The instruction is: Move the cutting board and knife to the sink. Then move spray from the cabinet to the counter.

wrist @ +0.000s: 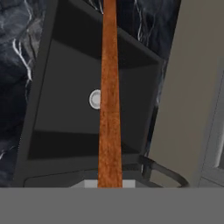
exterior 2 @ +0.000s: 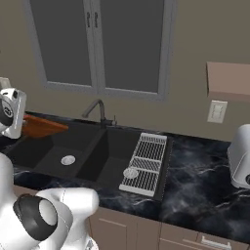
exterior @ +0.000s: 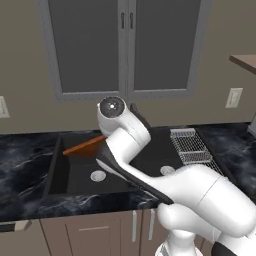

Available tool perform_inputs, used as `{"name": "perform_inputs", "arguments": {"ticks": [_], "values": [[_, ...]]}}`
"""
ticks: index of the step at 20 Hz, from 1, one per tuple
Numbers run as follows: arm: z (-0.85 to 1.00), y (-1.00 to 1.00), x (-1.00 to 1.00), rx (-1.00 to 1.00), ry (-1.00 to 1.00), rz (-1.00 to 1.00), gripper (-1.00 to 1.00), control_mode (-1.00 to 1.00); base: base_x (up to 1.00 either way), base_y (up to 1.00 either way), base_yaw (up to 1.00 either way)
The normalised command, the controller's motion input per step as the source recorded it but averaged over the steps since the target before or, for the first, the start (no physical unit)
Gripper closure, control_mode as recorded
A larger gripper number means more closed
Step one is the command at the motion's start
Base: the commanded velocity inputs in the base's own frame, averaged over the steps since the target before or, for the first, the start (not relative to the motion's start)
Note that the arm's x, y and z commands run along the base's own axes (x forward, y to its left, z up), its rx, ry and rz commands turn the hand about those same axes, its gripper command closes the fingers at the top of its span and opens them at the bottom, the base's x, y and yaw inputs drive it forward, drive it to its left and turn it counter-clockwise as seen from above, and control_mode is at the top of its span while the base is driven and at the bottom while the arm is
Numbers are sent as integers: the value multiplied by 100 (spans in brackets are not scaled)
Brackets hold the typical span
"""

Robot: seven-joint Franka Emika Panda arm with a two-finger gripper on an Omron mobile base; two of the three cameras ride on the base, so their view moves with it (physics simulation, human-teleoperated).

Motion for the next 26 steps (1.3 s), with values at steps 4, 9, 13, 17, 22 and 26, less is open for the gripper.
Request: {"name": "perform_inputs", "arguments": {"ticks": [4,9,13,17,22,26], "values": [[-21,0,16,-2,5,0,100,-100,0,0,0],[-39,-1,16,-3,0,0,100,-100,0,0,0],[-43,0,11,-1,0,5,100,-100,0,0,0],[-38,0,21,0,0,15,100,-100,0,0,0],[-26,-11,22,0,0,21,100,-100,0,0,0],[-29,-6,15,0,0,20,100,-100,0,0,0]]}}
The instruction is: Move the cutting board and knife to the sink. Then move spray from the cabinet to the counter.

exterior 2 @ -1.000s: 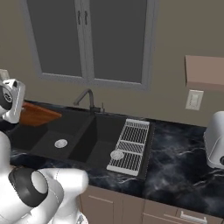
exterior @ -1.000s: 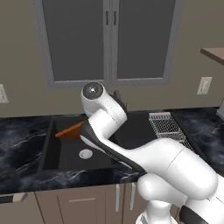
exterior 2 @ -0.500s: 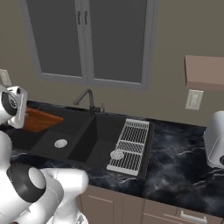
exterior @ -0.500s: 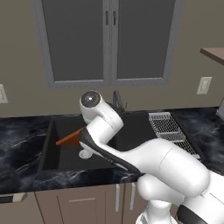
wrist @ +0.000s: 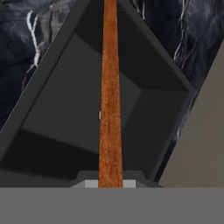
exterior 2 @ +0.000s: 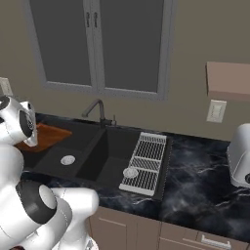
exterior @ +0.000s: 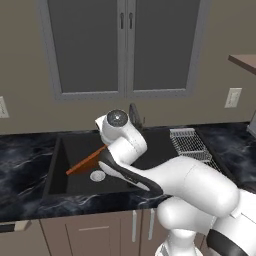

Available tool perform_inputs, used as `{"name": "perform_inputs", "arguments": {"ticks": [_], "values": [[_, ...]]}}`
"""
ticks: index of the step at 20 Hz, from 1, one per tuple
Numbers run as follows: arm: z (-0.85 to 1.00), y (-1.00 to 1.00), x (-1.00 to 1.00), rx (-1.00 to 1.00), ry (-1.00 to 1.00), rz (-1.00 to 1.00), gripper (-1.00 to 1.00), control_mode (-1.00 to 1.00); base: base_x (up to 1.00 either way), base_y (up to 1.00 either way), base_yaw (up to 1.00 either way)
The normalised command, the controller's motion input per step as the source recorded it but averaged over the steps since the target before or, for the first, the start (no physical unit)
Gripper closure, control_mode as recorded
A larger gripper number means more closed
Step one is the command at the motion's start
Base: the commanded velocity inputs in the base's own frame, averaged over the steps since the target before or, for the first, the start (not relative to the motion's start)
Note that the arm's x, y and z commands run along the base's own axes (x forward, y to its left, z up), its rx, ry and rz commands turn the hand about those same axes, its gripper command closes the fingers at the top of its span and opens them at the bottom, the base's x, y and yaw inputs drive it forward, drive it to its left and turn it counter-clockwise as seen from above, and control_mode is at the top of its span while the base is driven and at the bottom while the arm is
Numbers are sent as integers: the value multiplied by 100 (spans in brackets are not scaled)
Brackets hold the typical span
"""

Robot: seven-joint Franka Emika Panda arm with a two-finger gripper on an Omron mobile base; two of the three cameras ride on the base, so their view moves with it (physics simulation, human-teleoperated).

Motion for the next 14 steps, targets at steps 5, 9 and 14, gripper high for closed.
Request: {"name": "perform_inputs", "arguments": {"ticks": [5,9,14], "values": [[-35,0,20,0,0,10,100,-100,0,0,0],[-40,0,18,0,0,2,100,-100,0,0,0],[-29,0,10,0,-2,0,100,-100,0,0,0]]}}
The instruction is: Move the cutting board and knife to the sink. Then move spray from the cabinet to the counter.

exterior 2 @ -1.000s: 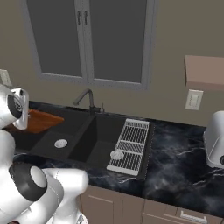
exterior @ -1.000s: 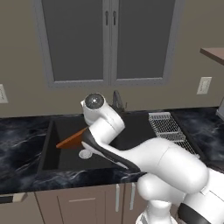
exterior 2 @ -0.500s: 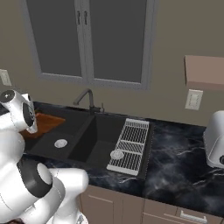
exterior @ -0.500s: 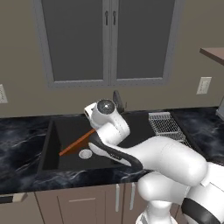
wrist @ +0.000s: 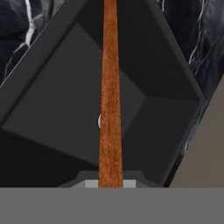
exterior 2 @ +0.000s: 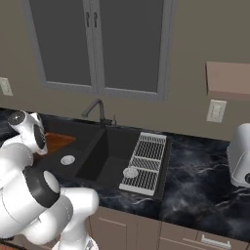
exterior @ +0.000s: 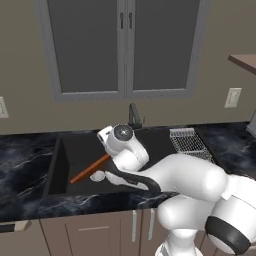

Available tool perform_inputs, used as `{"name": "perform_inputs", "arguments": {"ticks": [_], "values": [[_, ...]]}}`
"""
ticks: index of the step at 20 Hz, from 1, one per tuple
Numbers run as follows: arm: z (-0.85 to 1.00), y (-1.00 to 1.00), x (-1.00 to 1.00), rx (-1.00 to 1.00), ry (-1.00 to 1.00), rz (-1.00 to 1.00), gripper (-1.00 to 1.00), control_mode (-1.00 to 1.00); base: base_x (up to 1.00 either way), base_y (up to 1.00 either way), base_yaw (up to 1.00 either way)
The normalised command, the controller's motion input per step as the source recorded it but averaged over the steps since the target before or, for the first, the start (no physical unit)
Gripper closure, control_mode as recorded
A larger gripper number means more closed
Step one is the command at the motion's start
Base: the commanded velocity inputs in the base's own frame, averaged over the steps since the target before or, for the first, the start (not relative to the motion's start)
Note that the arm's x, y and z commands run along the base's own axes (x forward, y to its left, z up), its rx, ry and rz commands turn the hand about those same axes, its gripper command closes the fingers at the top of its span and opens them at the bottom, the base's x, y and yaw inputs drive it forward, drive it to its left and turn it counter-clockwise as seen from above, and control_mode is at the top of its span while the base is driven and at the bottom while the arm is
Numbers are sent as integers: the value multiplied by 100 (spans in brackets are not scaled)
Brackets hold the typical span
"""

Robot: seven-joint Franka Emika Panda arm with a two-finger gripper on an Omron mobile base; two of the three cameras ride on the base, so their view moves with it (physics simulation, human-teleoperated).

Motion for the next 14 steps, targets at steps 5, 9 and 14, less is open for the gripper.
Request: {"name": "perform_inputs", "arguments": {"ticks": [5,9,14], "values": [[-26,0,18,0,-2,0,100,-100,0,0,0],[-24,0,21,0,-3,0,100,-100,0,0,0],[-20,0,14,0,-8,0,100,-100,0,0,0]]}}
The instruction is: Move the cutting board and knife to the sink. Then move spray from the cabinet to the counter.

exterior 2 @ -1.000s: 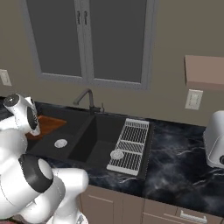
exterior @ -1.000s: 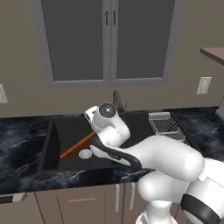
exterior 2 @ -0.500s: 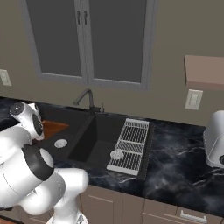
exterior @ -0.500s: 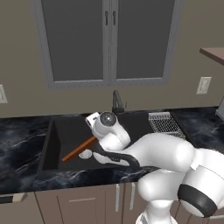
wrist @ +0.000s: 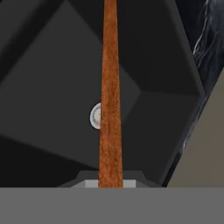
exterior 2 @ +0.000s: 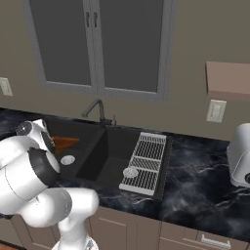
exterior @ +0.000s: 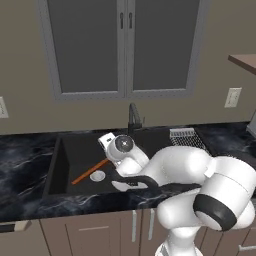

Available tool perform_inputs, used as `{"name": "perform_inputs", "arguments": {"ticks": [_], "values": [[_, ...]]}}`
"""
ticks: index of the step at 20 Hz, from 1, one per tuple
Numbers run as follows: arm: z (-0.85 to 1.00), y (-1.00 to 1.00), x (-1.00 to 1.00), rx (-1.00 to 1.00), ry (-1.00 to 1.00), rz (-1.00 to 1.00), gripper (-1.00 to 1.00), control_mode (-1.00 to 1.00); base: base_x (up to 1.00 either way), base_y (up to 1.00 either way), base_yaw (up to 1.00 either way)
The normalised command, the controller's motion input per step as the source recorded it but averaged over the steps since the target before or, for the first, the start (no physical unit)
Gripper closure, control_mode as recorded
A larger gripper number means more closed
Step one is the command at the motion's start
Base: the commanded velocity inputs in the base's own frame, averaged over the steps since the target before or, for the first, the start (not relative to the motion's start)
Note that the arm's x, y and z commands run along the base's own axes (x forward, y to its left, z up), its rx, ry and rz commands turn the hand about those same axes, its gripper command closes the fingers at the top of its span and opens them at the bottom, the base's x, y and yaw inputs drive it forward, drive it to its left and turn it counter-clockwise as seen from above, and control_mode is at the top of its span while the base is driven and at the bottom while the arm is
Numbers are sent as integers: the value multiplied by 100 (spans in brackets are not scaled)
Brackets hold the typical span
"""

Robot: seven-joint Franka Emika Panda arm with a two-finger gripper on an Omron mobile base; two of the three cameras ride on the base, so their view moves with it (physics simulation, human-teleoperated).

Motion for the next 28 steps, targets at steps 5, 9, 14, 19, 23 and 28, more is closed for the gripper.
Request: {"name": "perform_inputs", "arguments": {"ticks": [5,9,14,19,23,28], "values": [[-12,0,23,0,-8,0,100,-100,0,0,0],[-9,0,33,0,-3,0,100,-100,0,0,0],[-8,2,28,0,0,0,100,-100,0,0,0],[-13,6,22,0,0,0,100,-100,0,0,0],[-24,3,15,0,0,0,100,-100,0,0,0],[-21,0,1,0,0,0,100,-100,0,0,0]]}}
